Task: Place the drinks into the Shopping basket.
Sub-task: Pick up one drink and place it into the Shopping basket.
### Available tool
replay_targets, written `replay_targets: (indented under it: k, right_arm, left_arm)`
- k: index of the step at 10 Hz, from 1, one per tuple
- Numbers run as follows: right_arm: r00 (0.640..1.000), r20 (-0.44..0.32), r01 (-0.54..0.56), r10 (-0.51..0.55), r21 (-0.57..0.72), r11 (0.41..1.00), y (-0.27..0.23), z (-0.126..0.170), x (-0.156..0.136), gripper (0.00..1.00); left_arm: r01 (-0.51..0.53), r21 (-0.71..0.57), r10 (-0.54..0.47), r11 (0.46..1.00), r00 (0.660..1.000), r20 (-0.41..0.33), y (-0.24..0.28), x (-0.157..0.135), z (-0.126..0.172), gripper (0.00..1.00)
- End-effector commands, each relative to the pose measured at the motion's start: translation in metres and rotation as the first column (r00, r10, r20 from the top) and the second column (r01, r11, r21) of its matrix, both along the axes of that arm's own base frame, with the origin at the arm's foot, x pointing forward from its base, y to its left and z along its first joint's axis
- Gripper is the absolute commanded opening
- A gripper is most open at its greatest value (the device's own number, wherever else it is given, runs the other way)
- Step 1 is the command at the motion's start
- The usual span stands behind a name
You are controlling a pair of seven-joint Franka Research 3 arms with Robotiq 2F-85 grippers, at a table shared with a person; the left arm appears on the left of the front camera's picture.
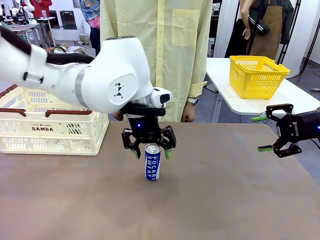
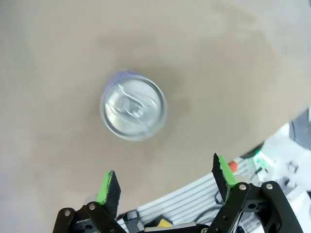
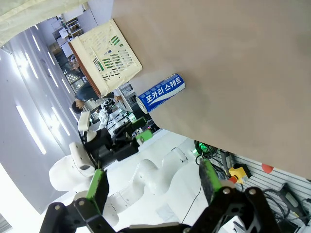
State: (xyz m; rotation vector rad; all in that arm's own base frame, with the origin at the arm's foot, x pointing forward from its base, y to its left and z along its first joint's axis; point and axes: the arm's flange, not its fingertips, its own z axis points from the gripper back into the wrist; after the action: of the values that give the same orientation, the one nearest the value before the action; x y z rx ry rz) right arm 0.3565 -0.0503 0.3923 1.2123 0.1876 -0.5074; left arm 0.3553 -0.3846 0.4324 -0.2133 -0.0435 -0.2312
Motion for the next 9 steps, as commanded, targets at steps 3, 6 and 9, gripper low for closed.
replay_targets:
  k: [3, 6, 9]
  right_arm:
    - [1.0, -0.014, 0.001, -0.001, 0.001, 1.0, 0.0, 0.004, 0.0, 1.0]
    - [1.0, -0.014, 0.001, -0.001, 0.001, 1.0, 0.0, 0.004, 0.0, 1.0]
    - [1.0, -0.014, 0.001, -0.001, 0.001, 1.0, 0.0, 0.004, 0.0, 1.0]
  left_arm:
    - [-0.081, 0.082, 0.083, 0.993, 0.996, -0.019, -0.033, 0.037, 0.002, 1.0]
    - [-0.146, 0.142, 0.147, 0.979, 0.989, 0.003, -0.04, 0.051, -0.011, 1.0]
    - [-0.16, 0.162, 0.164, 0.974, 0.986, -0.014, -0.036, 0.057, -0.015, 1.0]
